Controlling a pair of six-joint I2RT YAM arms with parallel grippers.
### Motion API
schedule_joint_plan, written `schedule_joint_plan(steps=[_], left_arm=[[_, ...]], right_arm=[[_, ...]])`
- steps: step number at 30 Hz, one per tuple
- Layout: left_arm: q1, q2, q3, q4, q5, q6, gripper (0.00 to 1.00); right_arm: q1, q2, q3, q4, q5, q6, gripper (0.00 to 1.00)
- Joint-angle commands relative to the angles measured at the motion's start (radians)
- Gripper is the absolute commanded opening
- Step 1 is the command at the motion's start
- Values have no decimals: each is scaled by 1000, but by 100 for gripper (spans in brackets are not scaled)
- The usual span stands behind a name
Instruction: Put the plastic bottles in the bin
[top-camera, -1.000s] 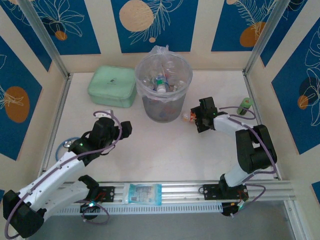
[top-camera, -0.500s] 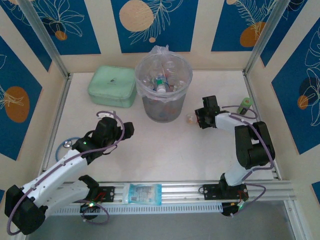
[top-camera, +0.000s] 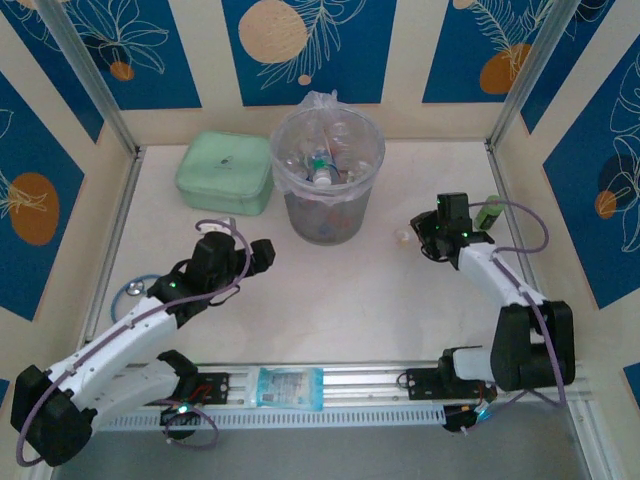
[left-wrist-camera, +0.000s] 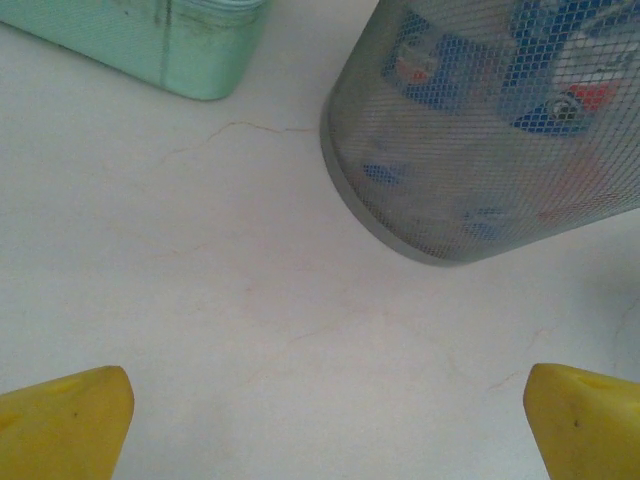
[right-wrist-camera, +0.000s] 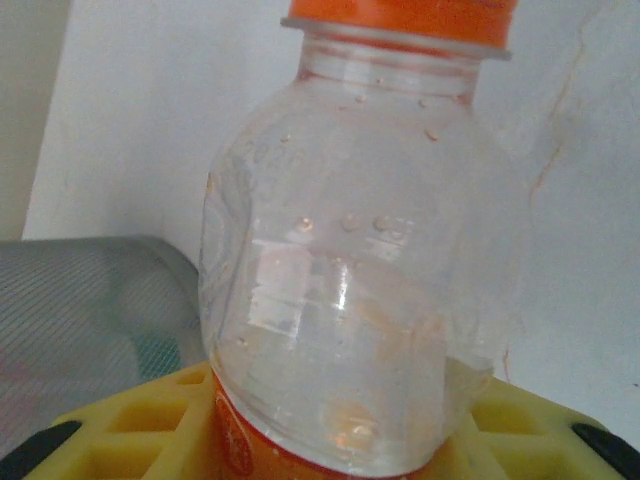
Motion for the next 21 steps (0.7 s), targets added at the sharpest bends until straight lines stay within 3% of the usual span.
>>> schedule_joint_plan(steps=[1, 6, 10, 12, 16, 21], left_arm=[[7, 30, -24, 52, 34, -25, 100], [8, 76, -15, 75, 56, -23, 100], [8, 100, 3, 51, 48, -7, 100], [8, 113, 3, 46, 58, -6, 100], [8, 119, -14, 55, 87, -17, 100], [8, 89, -10, 2, 85, -19, 100]], right_arm=[[-15, -71, 6, -68, -44, -182, 22], [-37, -174, 129, -165, -144, -444, 22], [-44, -223, 293, -239, -231, -612, 10], [-38, -216, 393, -280, -263, -677, 10], [15, -132, 609, -318, -266, -807, 5], [112, 72, 918, -433, -249, -911, 8]])
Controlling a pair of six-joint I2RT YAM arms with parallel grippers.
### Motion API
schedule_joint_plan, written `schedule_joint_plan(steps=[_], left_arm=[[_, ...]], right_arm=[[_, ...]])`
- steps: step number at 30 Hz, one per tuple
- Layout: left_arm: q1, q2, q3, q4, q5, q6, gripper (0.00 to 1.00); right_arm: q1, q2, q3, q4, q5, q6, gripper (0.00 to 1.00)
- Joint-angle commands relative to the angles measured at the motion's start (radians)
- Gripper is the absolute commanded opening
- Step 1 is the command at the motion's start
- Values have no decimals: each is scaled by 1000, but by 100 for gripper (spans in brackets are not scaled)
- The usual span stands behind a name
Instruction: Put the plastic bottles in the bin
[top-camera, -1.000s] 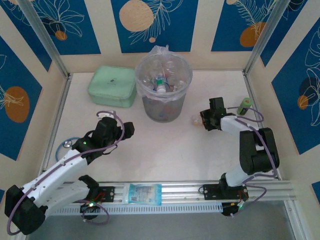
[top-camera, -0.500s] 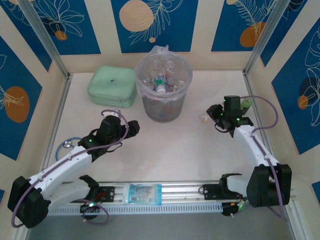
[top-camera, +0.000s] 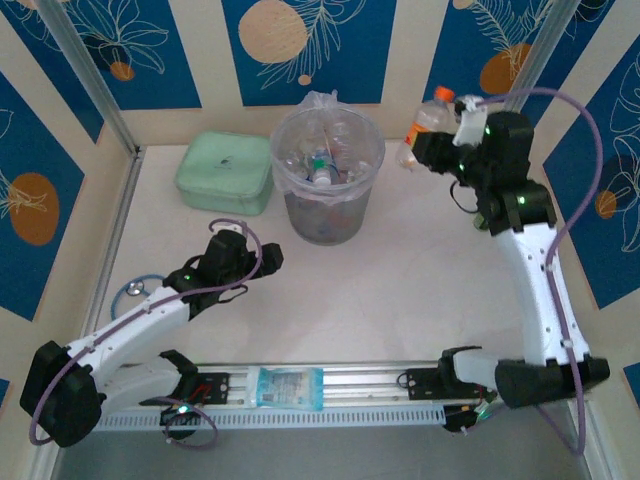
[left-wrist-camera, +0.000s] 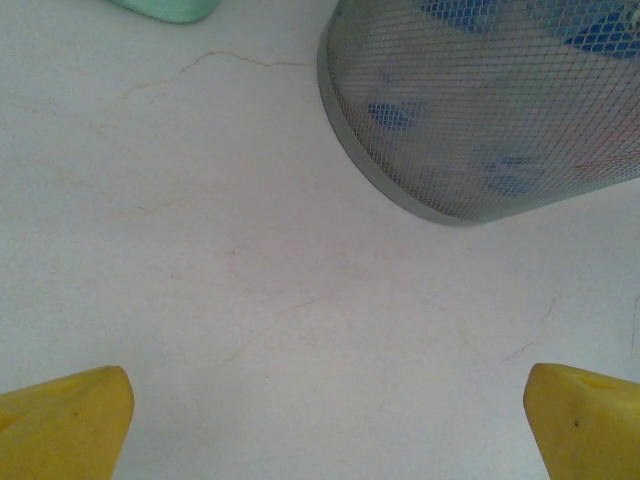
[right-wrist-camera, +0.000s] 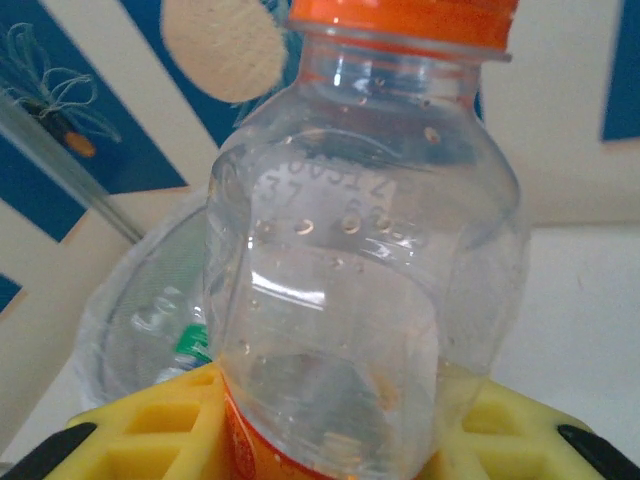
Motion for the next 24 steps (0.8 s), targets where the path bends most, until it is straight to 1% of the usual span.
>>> schedule_joint_plan(steps=[1, 5, 10, 14, 17, 19, 24], left_arm=[[5, -40, -1, -50, 10, -2, 100], [6, -93, -9, -84, -14, -10, 100], [6, -153, -7, -132, -32, -16, 100], [5, -176, -9, -145, -52, -27, 100], [5, -169, -10, -131, -41, -32, 100], [5, -156, -9, -125, -30, -32, 100], [5, -137, -3, -119, -21, -31, 100]], right_arm=[[56, 138, 156, -131, -7, -123, 9], [114, 299, 304, -158, -4, -138, 9], [186, 478, 478, -279, 96, -211, 11], [206, 565, 571, -379, 164, -228, 13], [209, 618, 634, -453, 180, -240, 21], [213, 647, 675, -498, 194, -251, 34], [235, 675, 755, -560, 249, -273, 52]])
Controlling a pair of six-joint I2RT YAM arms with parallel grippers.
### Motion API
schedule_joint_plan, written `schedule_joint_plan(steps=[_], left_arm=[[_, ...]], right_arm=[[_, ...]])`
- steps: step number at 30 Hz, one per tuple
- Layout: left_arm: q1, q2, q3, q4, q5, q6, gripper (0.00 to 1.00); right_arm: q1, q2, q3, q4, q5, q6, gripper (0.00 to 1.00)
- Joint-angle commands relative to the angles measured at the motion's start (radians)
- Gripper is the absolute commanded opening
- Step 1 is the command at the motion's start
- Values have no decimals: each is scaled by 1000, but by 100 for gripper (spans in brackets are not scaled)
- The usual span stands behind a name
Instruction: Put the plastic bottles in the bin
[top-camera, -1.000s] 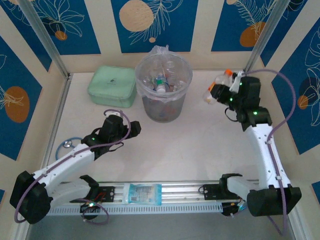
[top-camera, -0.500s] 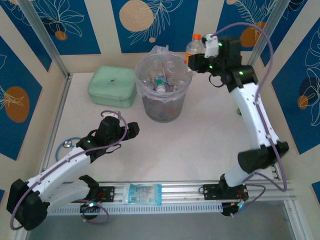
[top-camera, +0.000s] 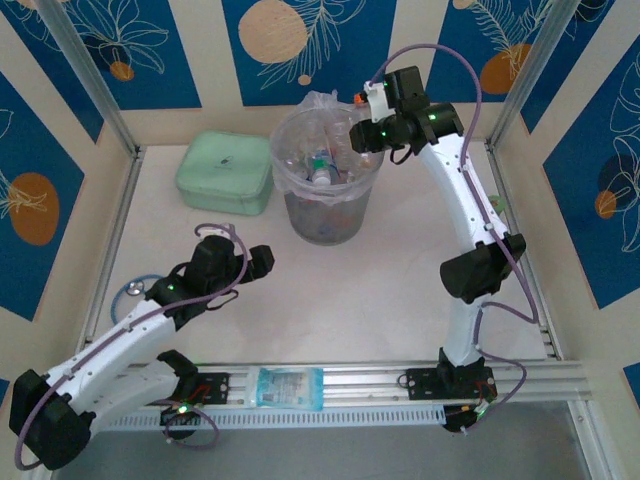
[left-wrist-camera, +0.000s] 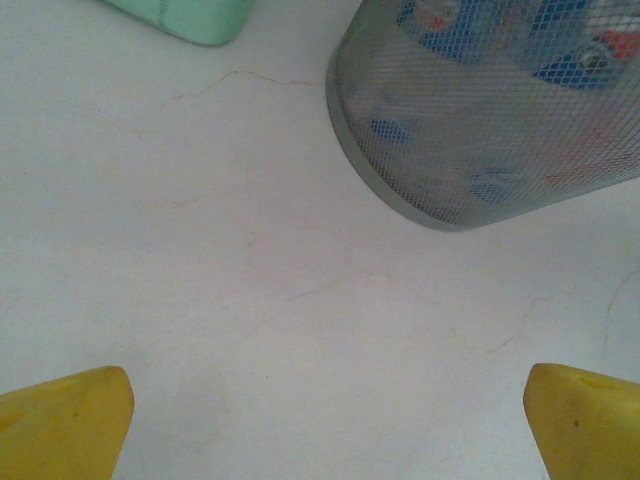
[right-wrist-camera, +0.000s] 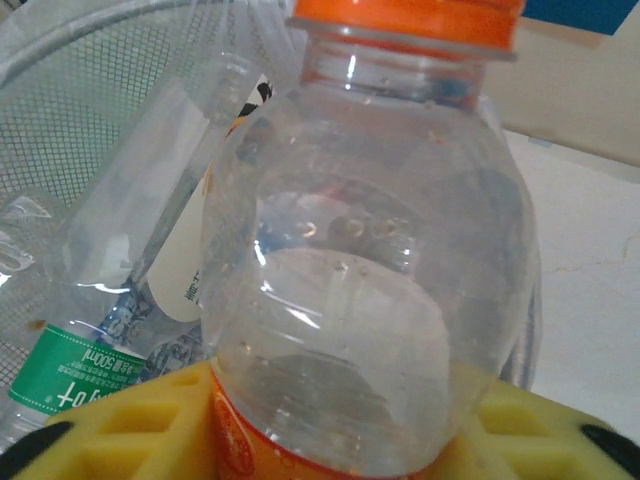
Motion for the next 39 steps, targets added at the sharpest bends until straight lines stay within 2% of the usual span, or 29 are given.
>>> schedule_joint_plan(steps=[1, 4, 5, 6, 11, 14, 20, 24, 27, 30, 35, 37, 39], left_arm=[[5, 6, -3, -6, 5, -5, 100], [5, 7, -4, -1, 0, -5, 100], [6, 9, -5, -1, 2, -5, 100], [5, 11, -4, 0, 2, -5, 100], [5, 16, -8, 3, 5, -5, 100], [5, 8, -8, -4, 4, -5, 100], [6, -21, -12, -23, -13, -3, 100], [6, -28, -17, -26, -13, -4, 100], [6, -30, -16, -31, -14, -3, 100], [5, -33, -13, -32, -18, -2, 100], [6, -23, -8, -26, -12, -2, 100], [5, -18, -7, -25, -12, 0, 100], [5, -13, -7, -21, -10, 0, 100]], right_arm=[[26, -8, 63, -89, 75, -43, 55], [52, -25, 69, -66, 142, -74, 77], [60, -30, 64, -54, 164, -85, 78], [68, -35, 60, -39, 190, -97, 88], [77, -15, 59, 10, 249, -124, 88], [73, 7, 58, 43, 256, -123, 83], [46, 68, 88, 69, 216, -106, 66], [28, 113, 91, 85, 180, -99, 51], [20, 141, 89, 59, 160, -83, 44], [24, 122, 14, 67, 94, -65, 36], [36, 55, -174, 140, 17, -61, 31], [29, 42, -226, 162, -25, -50, 24], [22, 48, -246, 157, -24, -42, 23]])
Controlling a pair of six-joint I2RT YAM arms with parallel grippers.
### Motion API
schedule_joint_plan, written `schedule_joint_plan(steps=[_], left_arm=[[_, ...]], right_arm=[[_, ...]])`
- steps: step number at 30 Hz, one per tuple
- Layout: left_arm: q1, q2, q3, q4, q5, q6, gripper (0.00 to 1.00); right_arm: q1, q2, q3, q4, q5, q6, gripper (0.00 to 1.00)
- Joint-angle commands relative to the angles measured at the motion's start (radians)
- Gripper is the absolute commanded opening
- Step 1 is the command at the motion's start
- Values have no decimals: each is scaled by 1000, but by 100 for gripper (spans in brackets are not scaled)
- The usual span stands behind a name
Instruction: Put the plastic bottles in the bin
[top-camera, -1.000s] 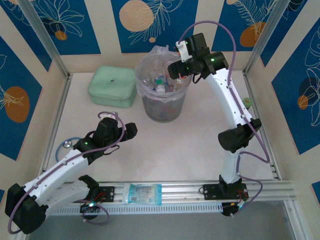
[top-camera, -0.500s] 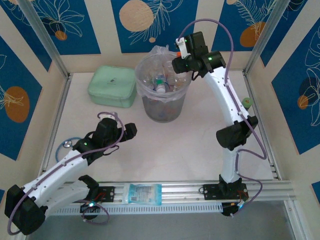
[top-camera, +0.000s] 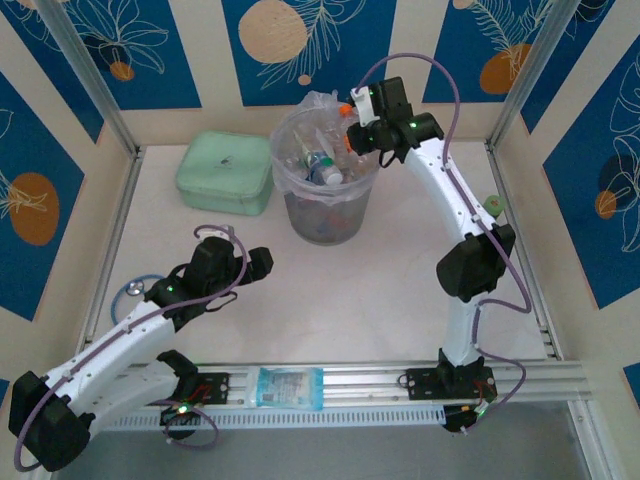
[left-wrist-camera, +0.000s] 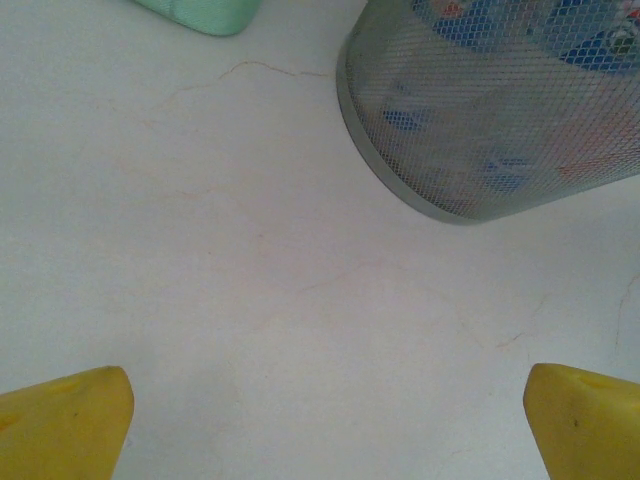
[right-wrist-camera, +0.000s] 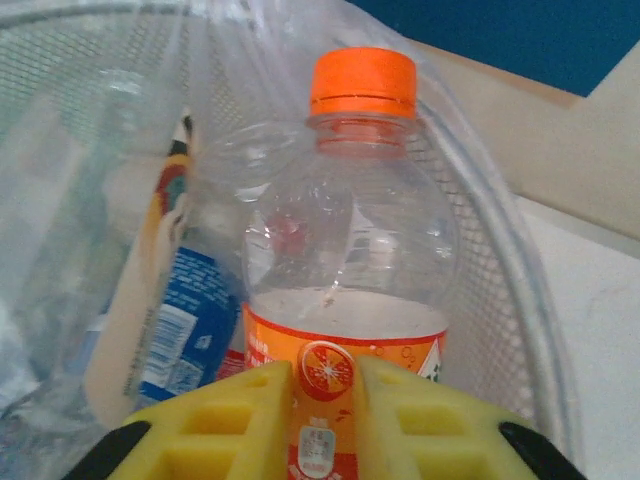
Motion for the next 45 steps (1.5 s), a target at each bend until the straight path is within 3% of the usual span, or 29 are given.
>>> schedule_joint_plan(steps=[1, 6, 18, 23, 33, 40, 43, 45], left_arm=[[5, 4, 1, 2, -5, 0, 100], [5, 8, 1, 5, 3, -1, 100], [5, 13, 4, 8, 11, -2, 100], [5, -3, 31, -16, -13, 26, 100], [7, 5, 161, -104, -134, 161, 100], [12, -6, 212, -134, -326, 326, 100], [19, -23, 173, -81, -461, 416, 100], [29, -35, 128, -16, -520, 486, 100]], right_arm=[[-3, 40, -75, -101, -85, 26, 23], [-3, 91, -92, -127, -61, 24, 24], [23, 113, -144, -92, -147, 89, 25], [23, 45, -85, -94, -142, 95, 34], [7, -120, 17, -114, -120, 98, 60], [-45, -408, -369, 134, -72, 132, 76], [-67, -556, -605, 276, -4, 142, 99], [-90, -647, -760, 368, 35, 144, 99]])
